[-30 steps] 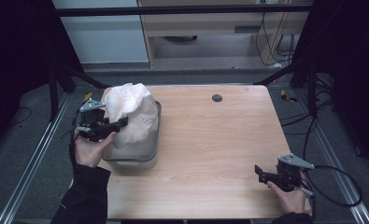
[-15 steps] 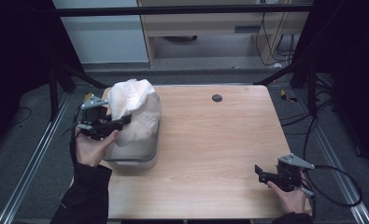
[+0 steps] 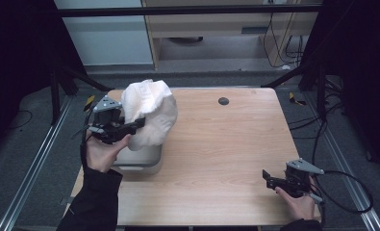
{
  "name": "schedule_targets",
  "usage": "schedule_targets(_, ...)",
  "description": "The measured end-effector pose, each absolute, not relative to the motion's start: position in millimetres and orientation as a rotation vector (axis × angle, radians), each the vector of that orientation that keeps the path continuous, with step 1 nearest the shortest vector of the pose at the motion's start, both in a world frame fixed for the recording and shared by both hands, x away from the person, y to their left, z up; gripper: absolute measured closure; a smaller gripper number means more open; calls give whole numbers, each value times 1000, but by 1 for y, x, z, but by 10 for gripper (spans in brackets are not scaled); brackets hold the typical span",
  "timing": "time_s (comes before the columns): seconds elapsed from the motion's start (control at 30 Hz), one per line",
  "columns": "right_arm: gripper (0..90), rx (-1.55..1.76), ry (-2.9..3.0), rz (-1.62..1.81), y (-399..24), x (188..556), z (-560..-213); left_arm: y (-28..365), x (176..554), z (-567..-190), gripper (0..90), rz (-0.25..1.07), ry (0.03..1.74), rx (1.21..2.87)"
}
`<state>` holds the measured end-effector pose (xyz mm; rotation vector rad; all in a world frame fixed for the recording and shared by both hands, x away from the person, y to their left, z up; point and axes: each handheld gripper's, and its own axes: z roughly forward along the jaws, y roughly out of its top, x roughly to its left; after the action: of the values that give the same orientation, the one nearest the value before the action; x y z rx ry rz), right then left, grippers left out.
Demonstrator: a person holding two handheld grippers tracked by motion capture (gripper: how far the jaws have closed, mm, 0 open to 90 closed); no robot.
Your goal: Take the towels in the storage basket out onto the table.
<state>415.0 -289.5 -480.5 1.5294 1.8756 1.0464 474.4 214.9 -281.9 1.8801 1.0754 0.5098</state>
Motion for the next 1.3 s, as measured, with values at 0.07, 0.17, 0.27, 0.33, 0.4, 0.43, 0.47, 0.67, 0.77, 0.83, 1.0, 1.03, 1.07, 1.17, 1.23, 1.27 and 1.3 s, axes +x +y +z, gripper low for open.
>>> schedule_targets(0.07, 43, 1529, 1876, 1048, -290, 415, -480, 211, 474, -280, 667, 509, 1065, 1883)
schedule_targets(0.17, 43, 1530, 1876, 1047, -289, 415, -480, 204, 473, -277, 667, 509, 1048, 1888)
schedule_targets(0.27, 43, 1523, 1875, 1045, -290, 415, -481, 198, 474, -276, 667, 503, 1033, 1895)
schedule_targets(0.33, 43, 1526, 1875, 1048, -290, 415, -480, 194, 474, -276, 667, 499, 1028, 1898)
schedule_targets(0.4, 43, 1529, 1875, 1051, -290, 415, -480, 190, 475, -276, 667, 496, 1020, 1904)
schedule_targets(0.43, 43, 1528, 1875, 1051, -290, 415, -480, 188, 475, -275, 667, 495, 1016, 1906)
schedule_targets(0.47, 43, 1527, 1876, 1052, -290, 415, -480, 186, 475, -275, 667, 493, 1011, 1907)
schedule_targets(0.67, 44, 1529, 1876, 1054, -289, 415, -481, 174, 475, -276, 667, 477, 988, 1918)
schedule_targets(0.77, 44, 1528, 1875, 1052, -290, 415, -480, 170, 476, -277, 667, 470, 979, 1922)
schedule_targets(0.83, 44, 1527, 1877, 1049, -290, 415, -481, 165, 476, -278, 666, 463, 971, 1925)
schedule_targets(1.0, 44, 1522, 1875, 1047, -290, 415, -481, 157, 477, -279, 666, 455, 954, 1931)
schedule_targets(1.03, 44, 1522, 1876, 1047, -290, 415, -481, 153, 478, -280, 666, 449, 945, 1939)
schedule_targets(1.07, 44, 1522, 1876, 1047, -290, 415, -481, 153, 478, -280, 666, 449, 945, 1939)
schedule_targets(1.17, 44, 1517, 1877, 1047, -290, 415, -481, 146, 479, -282, 667, 440, 936, 1943)
schedule_targets(1.23, 45, 1524, 1877, 1052, -290, 415, -480, 140, 480, -283, 667, 433, 930, 1944)
schedule_targets(1.27, 45, 1524, 1877, 1052, -290, 415, -480, 138, 480, -284, 667, 429, 924, 1947)
schedule_targets(1.3, 46, 1523, 1877, 1053, -290, 415, -480, 135, 481, -285, 666, 424, 919, 1947)
